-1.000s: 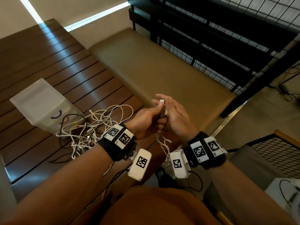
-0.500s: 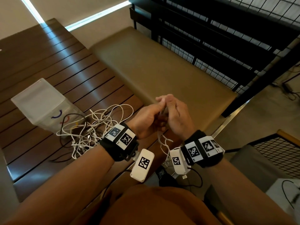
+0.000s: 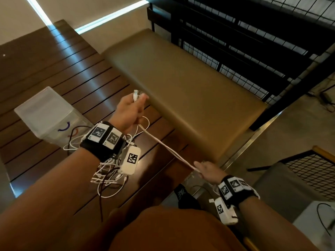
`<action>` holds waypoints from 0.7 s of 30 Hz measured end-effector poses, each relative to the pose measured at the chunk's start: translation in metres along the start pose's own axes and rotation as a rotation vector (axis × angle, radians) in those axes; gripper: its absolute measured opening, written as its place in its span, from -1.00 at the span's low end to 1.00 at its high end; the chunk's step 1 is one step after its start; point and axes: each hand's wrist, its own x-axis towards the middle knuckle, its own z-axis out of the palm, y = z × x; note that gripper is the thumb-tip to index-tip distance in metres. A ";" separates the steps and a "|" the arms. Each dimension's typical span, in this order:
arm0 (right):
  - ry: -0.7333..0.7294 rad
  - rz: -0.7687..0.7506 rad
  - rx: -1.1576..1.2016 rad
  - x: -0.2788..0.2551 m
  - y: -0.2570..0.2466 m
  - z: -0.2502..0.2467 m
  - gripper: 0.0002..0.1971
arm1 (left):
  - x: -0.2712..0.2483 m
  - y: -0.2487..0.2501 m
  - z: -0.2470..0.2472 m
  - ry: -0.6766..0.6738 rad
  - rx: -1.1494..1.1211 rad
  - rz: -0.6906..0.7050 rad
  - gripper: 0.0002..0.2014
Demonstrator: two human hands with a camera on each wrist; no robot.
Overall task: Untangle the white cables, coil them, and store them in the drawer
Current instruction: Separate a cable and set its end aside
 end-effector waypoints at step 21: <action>0.268 -0.814 -0.017 -0.041 -0.212 -0.063 -0.77 | -0.052 -0.022 -0.005 -0.164 0.143 0.020 -0.60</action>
